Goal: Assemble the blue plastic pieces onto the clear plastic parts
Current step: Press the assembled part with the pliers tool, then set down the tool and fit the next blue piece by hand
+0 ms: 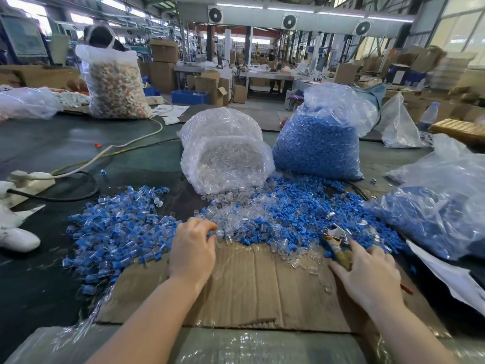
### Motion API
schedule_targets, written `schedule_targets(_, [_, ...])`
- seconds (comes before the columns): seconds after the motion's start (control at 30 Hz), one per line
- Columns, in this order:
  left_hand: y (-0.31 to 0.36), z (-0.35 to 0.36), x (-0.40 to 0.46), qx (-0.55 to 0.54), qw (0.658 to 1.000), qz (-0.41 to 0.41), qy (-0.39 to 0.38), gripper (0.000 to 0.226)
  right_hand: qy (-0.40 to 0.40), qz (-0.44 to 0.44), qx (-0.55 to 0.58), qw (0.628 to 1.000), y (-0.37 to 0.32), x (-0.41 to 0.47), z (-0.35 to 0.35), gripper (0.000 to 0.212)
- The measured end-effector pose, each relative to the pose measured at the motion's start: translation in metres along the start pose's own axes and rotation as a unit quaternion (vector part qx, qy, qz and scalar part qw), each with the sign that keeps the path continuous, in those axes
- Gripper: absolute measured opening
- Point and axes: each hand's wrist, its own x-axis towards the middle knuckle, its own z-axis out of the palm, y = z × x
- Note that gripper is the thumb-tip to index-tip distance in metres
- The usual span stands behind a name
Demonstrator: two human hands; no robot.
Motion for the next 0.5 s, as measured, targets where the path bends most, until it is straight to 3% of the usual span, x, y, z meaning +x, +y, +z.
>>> schedule_targets(0.17, [0.022, 0.026, -0.013, -0.048, 0.996, 0.041, -0.059, 0.023, -0.026, 0.003, -0.002, 1.0, -0.002, 0.004, -0.003, 0.072])
schedule_targets(0.27, [0.029, 0.036, -0.018, -0.034, 0.995, 0.054, -0.075, 0.03, 0.005, -0.002, -0.001, 1.0, -0.009, 0.005, -0.008, 0.06])
schedule_targets(0.37, [0.029, 0.043, -0.021, 0.007, 0.994, 0.061, -0.088, 0.039, 0.066, -0.046, 0.032, 0.996, -0.021, 0.008, -0.012, 0.042])
schedule_targets(0.5, [0.025, 0.047, -0.022, 0.049, 0.989, 0.073, -0.121, 0.046, 0.066, -0.11, 0.087, 0.988, -0.043, 0.016, -0.008, 0.028])
